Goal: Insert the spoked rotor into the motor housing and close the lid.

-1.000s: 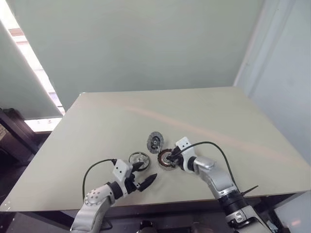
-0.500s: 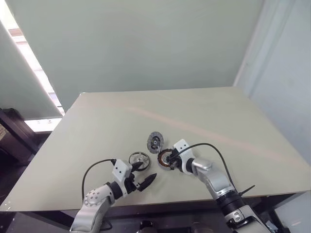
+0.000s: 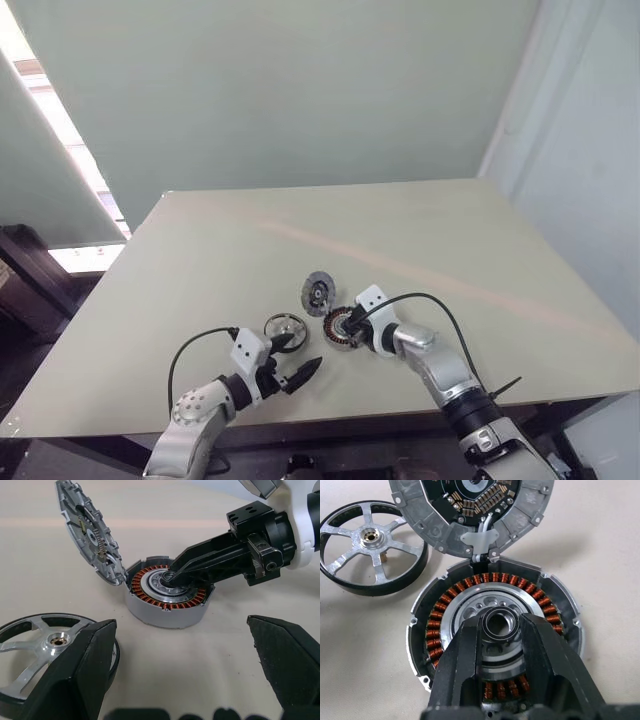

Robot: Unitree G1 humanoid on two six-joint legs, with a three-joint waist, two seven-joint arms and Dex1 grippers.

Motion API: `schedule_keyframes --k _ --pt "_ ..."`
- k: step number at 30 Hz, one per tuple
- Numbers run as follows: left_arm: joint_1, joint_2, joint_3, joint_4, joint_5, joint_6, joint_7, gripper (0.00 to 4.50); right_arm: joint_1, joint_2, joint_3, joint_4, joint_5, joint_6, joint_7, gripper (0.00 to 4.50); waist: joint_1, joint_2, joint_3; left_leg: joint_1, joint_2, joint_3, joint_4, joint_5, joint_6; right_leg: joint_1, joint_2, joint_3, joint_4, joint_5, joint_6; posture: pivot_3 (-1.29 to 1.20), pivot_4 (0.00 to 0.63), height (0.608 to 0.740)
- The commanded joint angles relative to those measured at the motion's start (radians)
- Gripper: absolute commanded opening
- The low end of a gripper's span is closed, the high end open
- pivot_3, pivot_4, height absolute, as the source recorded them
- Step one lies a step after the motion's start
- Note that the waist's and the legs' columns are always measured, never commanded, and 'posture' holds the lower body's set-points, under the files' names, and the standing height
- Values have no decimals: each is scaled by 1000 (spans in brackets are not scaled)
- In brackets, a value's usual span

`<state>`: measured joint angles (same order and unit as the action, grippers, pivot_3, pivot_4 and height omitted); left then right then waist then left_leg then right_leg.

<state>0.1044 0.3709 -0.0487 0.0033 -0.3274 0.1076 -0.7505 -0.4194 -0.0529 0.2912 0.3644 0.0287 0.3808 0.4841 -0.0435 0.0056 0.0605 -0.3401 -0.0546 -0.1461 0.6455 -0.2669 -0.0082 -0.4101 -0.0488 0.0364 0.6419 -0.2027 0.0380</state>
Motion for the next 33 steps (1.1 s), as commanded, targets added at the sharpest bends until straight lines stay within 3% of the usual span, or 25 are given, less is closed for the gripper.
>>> schedule_keyframes --k 1,33 --pt "-12 8 19 -45 -1 -17 2 4500 -28 7 -4 -13 -2 -18 10 801 -3 0 0 0 0 0 0 0 0 0 0 0 0 0 0 0 0 740" --pt "-7 16 18 -48 -1 -16 7 4500 -30 27 4 27 -25 -39 22 801 -6 0 0 0 0 0 0 0 0 0 0 0 0 0 0 0 0 740"
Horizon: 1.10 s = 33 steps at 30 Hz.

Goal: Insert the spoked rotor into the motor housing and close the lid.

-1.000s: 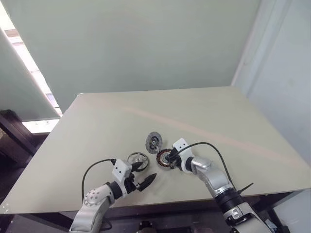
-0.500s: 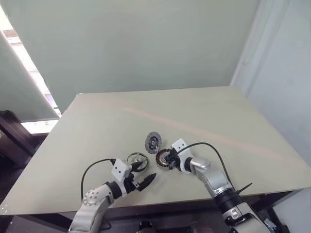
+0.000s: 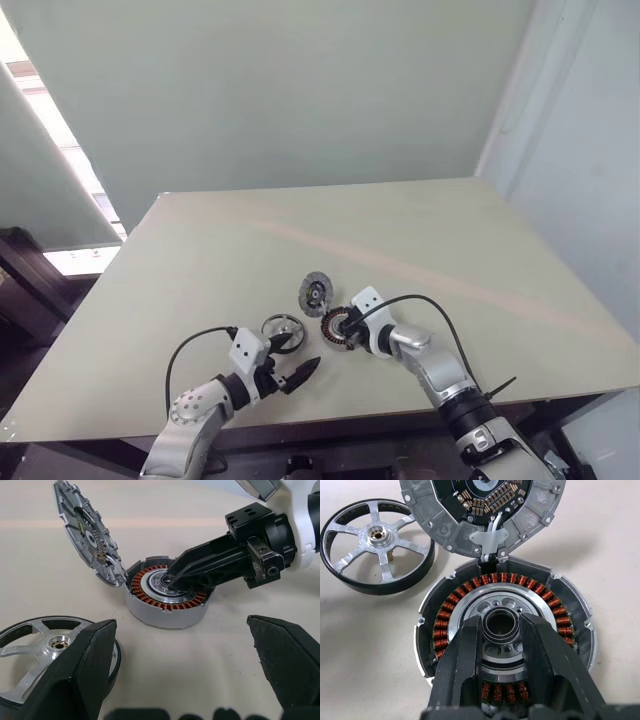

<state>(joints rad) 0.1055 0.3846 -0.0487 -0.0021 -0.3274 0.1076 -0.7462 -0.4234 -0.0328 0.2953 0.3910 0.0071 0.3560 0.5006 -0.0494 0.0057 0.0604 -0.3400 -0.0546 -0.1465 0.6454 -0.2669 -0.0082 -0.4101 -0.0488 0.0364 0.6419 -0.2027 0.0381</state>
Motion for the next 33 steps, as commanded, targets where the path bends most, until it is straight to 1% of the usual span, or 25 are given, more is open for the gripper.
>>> schedule_keyframes --k 1,7,9,10,16,17,18,21,25,33 --pt "-8 3 18 -43 -1 -16 3 4500 -26 7 0 3 -4 -13 6 801 0 0 0 0 0 0 0 0 0 0 0 0 0 0 0 0 0 740" --pt "-7 3 17 -43 -2 -17 4 4500 -26 2 7 8 -9 3 18 801 0 0 0 0 0 0 0 0 0 0 0 0 0 0 0 0 0 740" --pt "-6 2 16 -43 -2 -18 4 4500 -24 1 8 3 -9 10 23 1550 0 0 0 0 0 0 0 0 0 0 0 0 0 0 0 0 0 740" --pt "-6 2 16 -43 -2 -18 4 4500 -23 1 8 -1 -7 17 28 1805 0 0 0 0 0 0 0 0 0 0 0 0 0 0 0 0 0 740" --pt "-6 3 16 -39 -1 -20 2 4500 -17 14 -14 -30 10 6 27 3930 0 0 0 0 0 0 0 0 0 1 0 0 0 0 0 0 0 740" --pt "-6 4 16 -39 -1 -20 1 4500 -15 16 -18 -45 19 12 33 4253 0 0 0 0 0 0 0 0 0 1 0 0 0 0 0 0 0 740" --pt "-6 4 16 -39 -1 -21 1 4500 -13 19 -26 -62 29 14 34 4457 0 0 0 0 0 0 0 0 0 1 0 0 0 0 0 0 0 740" --pt "-7 4 17 -36 -1 -22 1 4500 -6 22 -47 -139 72 52 55 4457 0 0 0 0 0 0 0 0 0 0 0 0 0 0 0 0 0 740" --pt "-11 3 20 -33 -4 -22 1 4500 3 10 -53 -200 83 72 62 4457 0 0 0 0 0 -1 -1 0 0 0 0 0 0 0 0 0 0 740" --pt "-16 1 26 -27 -9 -22 4 4500 19 -26 -58 -252 91 88 62 4457 0 0 0 0 0 0 -1 0 0 0 0 0 0 0 0 0 0 740"
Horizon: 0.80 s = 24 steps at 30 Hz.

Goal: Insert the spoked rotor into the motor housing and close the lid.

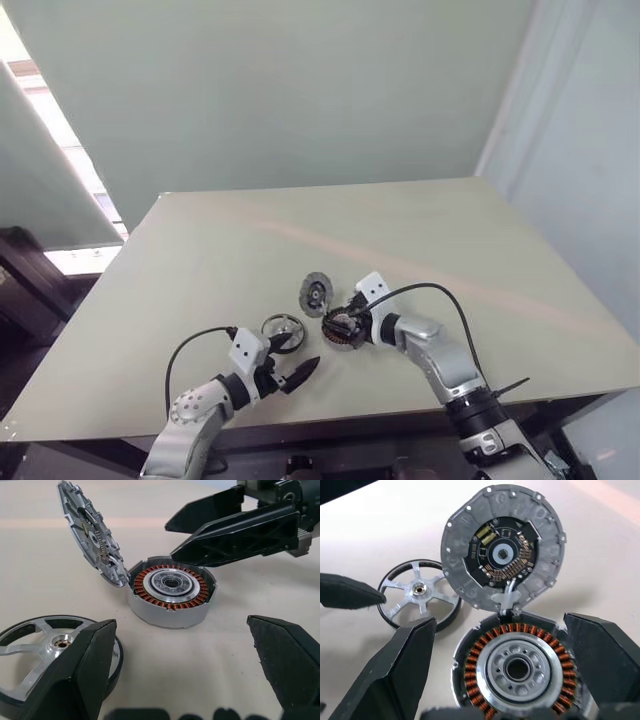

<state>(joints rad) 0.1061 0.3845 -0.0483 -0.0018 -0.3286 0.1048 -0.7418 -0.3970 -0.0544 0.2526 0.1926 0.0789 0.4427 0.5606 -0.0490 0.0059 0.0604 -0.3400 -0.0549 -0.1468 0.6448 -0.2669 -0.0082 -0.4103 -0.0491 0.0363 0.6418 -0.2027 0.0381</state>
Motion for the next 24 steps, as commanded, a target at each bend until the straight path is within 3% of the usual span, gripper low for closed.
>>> schedule_keyframes --k 1,3,6,15,17,24 --pt "-17 1 26 -26 -7 -19 -1 4500 -6 -6 -15 -51 18 0 1 4457 0 0 0 0 0 0 0 0 0 0 0 0 0 0 0 0 0 740" --pt "-19 1 25 -24 -6 -19 -1 4500 -3 -8 -10 -39 12 -16 -2 4457 -1 0 0 0 0 0 0 0 0 0 0 0 0 0 0 0 0 740" --pt "-22 1 25 -21 -6 -20 -2 4500 -5 0 -2 -16 0 -40 -13 3908 0 0 0 0 0 0 0 0 0 0 0 0 0 0 0 0 0 740" --pt "-19 3 30 -22 -6 -25 -1 4500 -44 29 21 126 -49 -109 -57 587 0 0 0 0 0 0 0 0 0 0 0 0 0 0 0 0 0 740" --pt "-17 4 32 -24 -7 -26 1 4500 -51 33 29 174 -62 -122 -60 50 0 0 0 0 0 0 0 0 0 0 0 0 0 0 0 0 0 740" --pt "2 -1 45 -42 -9 -17 15 4500 -55 33 41 275 -90 -158 -57 50 0 0 0 1 0 0 0 0 0 0 0 0 0 0 0 0 0 740"
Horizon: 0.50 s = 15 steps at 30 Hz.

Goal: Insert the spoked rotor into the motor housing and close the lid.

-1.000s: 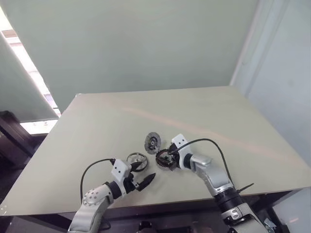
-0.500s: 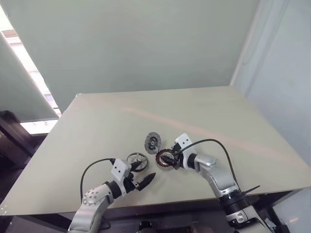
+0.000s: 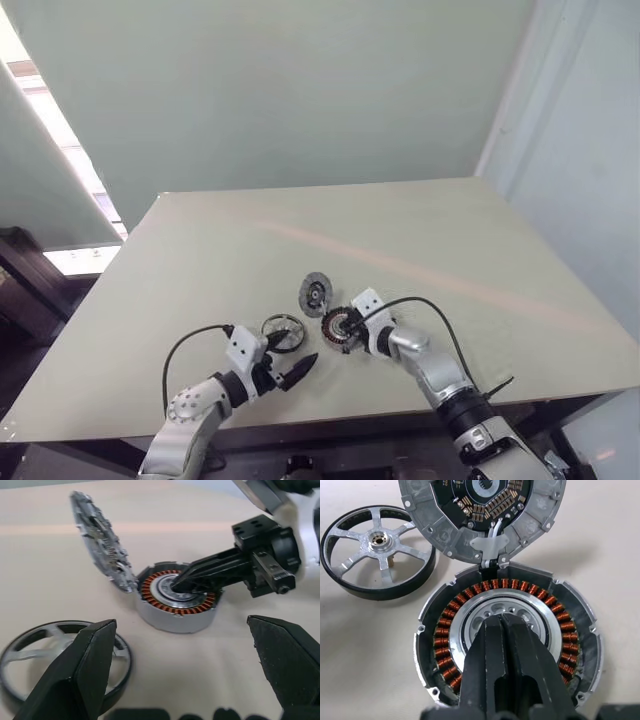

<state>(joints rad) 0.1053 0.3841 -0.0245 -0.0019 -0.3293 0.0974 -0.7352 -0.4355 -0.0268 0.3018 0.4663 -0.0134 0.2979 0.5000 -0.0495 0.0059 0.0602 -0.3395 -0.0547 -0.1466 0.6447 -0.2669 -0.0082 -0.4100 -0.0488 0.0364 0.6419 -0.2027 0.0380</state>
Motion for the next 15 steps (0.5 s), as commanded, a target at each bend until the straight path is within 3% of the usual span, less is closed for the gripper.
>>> schedule_keyframes --k 1,4,11,15 --pt "10 -2 25 -48 -11 -5 13 4500 -16 8 -20 -12 15 -13 7 50 0 0 0 0 0 0 0 0 0 0 0 0 0 0 0 0 0 740" --pt "34 -21 56 -77 -61 30 36 4500 -17 7 -39 -53 36 -23 22 50 0 0 0 0 0 0 0 0 0 0 0 0 0 0 0 0 0 740" --pt "129 -66 203 -226 -378 359 135 4500 -5 -1 -66 -162 80 2 61 50 0 0 0 -1 1 -1 0 0 0 -1 0 0 0 0 0 0 0 740" --pt "146 -77 260 -226 -458 453 185 4500 10 -10 -61 -204 83 16 72 50 0 0 0 0 1 -1 0 0 0 0 0 -1 0 0 0 0 0 740"
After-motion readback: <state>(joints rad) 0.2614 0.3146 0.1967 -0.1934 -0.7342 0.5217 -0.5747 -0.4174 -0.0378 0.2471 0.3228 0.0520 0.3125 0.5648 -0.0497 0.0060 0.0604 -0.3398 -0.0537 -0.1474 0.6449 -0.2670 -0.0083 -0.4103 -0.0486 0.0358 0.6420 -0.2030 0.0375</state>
